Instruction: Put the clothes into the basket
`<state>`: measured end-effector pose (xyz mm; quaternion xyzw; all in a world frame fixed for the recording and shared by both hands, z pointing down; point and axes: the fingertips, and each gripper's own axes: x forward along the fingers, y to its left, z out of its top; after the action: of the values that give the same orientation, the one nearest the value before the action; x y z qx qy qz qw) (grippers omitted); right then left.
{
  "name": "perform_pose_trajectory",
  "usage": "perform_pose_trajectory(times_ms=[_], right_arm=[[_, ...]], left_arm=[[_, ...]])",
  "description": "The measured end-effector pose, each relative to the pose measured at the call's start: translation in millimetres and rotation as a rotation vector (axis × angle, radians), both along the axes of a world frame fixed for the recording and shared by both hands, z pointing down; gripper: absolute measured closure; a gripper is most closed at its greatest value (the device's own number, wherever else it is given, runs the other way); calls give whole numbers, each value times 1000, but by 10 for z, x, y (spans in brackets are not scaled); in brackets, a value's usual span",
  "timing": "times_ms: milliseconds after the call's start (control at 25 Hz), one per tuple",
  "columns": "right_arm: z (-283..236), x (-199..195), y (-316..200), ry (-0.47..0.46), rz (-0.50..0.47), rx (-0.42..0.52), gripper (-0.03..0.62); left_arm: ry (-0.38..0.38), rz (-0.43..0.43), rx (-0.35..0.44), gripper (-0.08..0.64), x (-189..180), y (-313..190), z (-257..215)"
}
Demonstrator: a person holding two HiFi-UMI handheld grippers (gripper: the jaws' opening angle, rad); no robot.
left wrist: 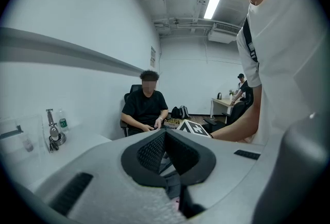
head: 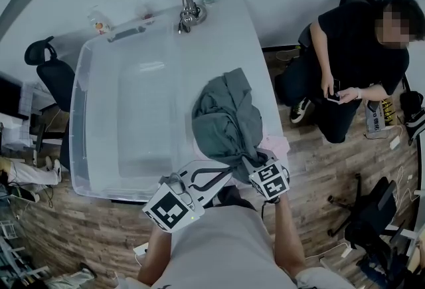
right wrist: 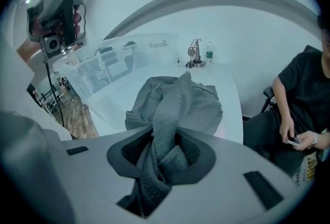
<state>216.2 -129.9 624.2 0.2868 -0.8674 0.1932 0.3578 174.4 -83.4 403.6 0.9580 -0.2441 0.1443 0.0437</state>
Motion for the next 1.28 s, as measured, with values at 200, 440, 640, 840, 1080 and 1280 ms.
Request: perform_pose_trajectory(times_ms=[200, 440, 640, 840, 1080, 1280], right_arm=[[-97, -13, 8, -21, 39, 14, 505], [-285, -39, -31, -103, 96, 23, 512], [-488, -73, -78, -147, 113, 45, 518], [-770, -141, -118, -193, 112, 89, 520], [-1059, -220, -162, -241, 112, 136, 520], [-1367, -290, -214, -309, 119, 165, 520]], left_arm=[[30, 19, 11, 555, -21, 38, -84], [20, 38, 21, 555, -103, 63, -103], [28, 40, 27, 555, -149, 61, -137], [46, 31, 46, 555, -188, 73, -197], [54, 17, 59, 555, -263, 97, -230], [47, 14, 81, 555, -346, 114, -262]])
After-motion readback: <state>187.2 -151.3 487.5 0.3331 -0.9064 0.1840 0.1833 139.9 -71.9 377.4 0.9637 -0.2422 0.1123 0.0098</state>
